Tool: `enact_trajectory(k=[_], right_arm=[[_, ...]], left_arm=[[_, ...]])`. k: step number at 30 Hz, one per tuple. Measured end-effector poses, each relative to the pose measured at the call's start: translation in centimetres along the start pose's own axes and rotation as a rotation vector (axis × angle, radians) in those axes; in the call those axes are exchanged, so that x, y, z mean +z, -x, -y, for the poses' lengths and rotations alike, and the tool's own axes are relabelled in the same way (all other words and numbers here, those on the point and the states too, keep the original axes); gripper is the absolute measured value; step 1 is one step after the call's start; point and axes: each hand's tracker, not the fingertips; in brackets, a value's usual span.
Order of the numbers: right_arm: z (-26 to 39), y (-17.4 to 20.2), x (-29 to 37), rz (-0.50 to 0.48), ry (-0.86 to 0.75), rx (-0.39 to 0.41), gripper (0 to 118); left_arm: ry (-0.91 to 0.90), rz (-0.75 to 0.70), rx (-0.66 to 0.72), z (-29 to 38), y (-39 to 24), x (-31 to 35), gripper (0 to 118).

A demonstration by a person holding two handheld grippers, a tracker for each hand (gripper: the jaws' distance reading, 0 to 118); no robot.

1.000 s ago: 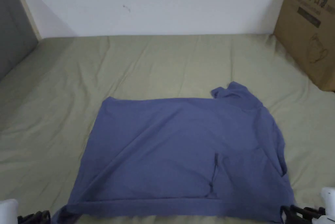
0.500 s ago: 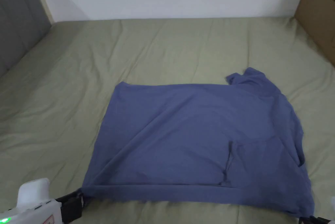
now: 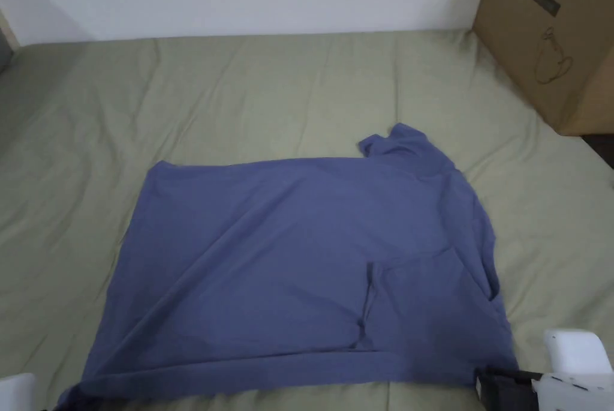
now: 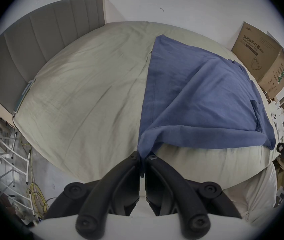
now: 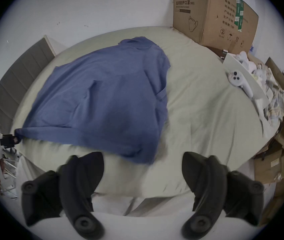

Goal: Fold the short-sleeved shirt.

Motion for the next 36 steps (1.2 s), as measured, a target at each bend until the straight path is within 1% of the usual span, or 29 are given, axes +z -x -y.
enact_trajectory(k=[1,2,3,4,5,6,7,8,9,11,12,14,15,18,21,25,26,29,33,35,36], right_arm=[[-0.2,-0.5,-1.0,0.0,0.004,-0.005,95],[-0.4,-0.9,-1.9,0.014,0.031,-0.017,82],[-0.5,-1.2,-2.6,0.027,0.086,-0.055,53],[-0.5,-1.3,-2.5,-0.001,0.102,-0.078,30],[-0.2,-1.3,-2.3,-0.05,0.077,-0.088,21],[0.1,-1.2,-2.3,-0.085,0.06,-0.104,21],[0.2,-1.1,-2.4,-0.073,0.072,-0.092,14],[0.4,-0.8,-2.7,-0.052,0.095,-0.047,14],[0.6,-0.6,-2.9,-0.037,0.097,-0.02,12],[0.5,-0.9,-2.4,-0.079,0.088,-0.098,8],[0.3,-1.1,-2.1,-0.09,0.073,-0.114,7],[0.1,-1.7,-1.4,-0.085,0.062,-0.115,5],[-0.1,-1.8,-0.8,-0.101,0.06,-0.111,5],[-0.1,-2.1,0.7,-0.111,0.047,-0.095,5],[0.0,-2.4,1.4,-0.114,0.041,-0.117,5],[-0.5,-2.9,2.1,-0.093,0.035,-0.115,5],[-0.9,-3.0,2.3,-0.101,0.032,-0.121,5],[-2.5,-3.4,2.5,-0.116,0.006,-0.143,5],[-6.5,-3.4,1.1,-0.091,-0.023,-0.119,5],[-8.7,-3.2,-0.4,-0.077,-0.034,-0.098,5],[-9.8,-3.1,-1.5,-0.063,-0.029,-0.1,5]], left_arm=[[-0.002,-0.003,-0.001,-0.1,0.1,0.0,4],[-0.004,-0.006,-0.002,-0.1,0.1,0.1,4],[-0.002,-0.01,-0.006,-0.1,0.0,0.1,4],[0.0,-0.016,-0.011,-0.1,-0.1,0.2,4],[0.0,-0.024,-0.017,-0.1,0.0,0.4,4],[-0.003,-0.024,-0.019,-0.1,0.0,0.6,4],[-0.005,-0.022,-0.019,-0.1,0.0,0.7,4],[-0.006,-0.018,-0.015,-0.2,0.0,0.8,4],[-0.007,-0.018,-0.01,-0.2,0.2,0.5,4],[-0.008,-0.024,-0.01,-0.3,0.2,0.6,4],[-0.013,-0.029,-0.014,-0.3,0.1,0.8,4],[-0.016,-0.032,-0.021,-0.5,0.3,1.2,4],[-0.019,-0.031,-0.022,-0.5,0.3,1.4,4],[-0.03,-0.028,-0.021,-0.5,0.8,1.9,4],[-0.032,-0.031,-0.028,-0.5,0.9,2.4,4],[-0.034,-0.046,-0.06,-0.6,0.8,2.8,4],[-0.034,-0.047,-0.074,-0.8,0.7,2.9,4],[-0.037,-0.072,-0.108,-2.0,0.3,2.9,4],[-0.071,-0.082,-0.153,-5.3,-0.6,2.4,4],[-0.096,-0.069,-0.169,-7.4,-1.2,1.4,4],[-0.1,-0.06,-0.17,-8.5,-1.4,0.6,4]])
